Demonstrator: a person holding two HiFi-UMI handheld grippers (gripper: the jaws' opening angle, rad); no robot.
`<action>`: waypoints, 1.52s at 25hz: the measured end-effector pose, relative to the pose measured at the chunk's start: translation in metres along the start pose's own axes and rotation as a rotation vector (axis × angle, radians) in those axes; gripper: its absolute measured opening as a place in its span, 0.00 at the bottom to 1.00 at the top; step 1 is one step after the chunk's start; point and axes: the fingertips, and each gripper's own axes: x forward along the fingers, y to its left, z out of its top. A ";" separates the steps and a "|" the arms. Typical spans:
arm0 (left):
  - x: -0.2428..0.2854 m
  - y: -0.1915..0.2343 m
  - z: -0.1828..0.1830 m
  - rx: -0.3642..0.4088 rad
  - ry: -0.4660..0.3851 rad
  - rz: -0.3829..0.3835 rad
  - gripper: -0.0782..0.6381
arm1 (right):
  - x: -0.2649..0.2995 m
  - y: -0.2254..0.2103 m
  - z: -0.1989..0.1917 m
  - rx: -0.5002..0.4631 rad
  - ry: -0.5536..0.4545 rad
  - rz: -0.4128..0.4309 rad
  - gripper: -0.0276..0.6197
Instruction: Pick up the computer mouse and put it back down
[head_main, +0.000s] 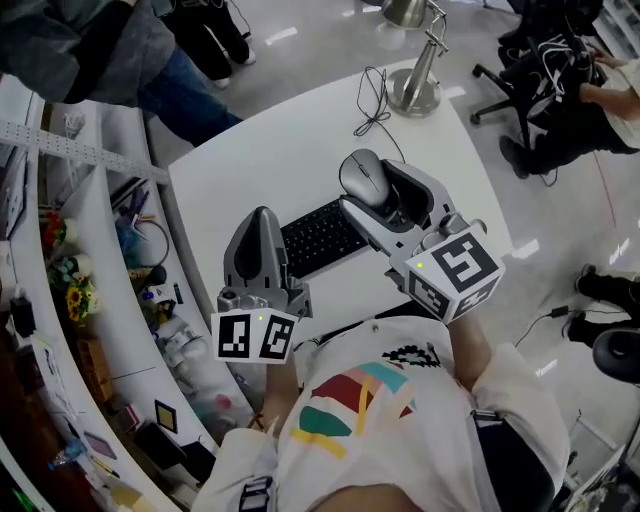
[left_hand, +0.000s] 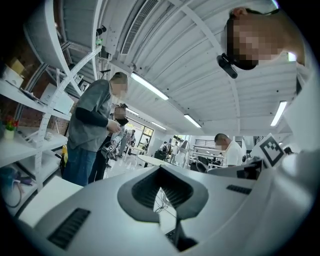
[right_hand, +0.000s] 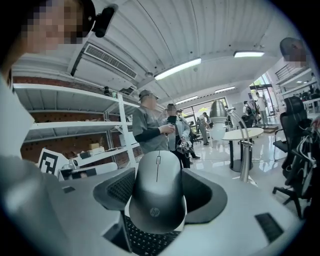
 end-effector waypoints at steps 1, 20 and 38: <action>0.006 -0.003 -0.006 -0.001 0.018 -0.009 0.17 | -0.002 -0.012 -0.005 -0.008 0.012 -0.031 0.51; 0.121 -0.143 -0.151 0.031 0.294 -0.285 0.17 | -0.089 -0.267 -0.182 0.174 0.362 -0.490 0.51; 0.141 -0.156 -0.205 0.069 0.414 -0.361 0.17 | -0.063 -0.317 -0.262 0.170 0.468 -0.580 0.51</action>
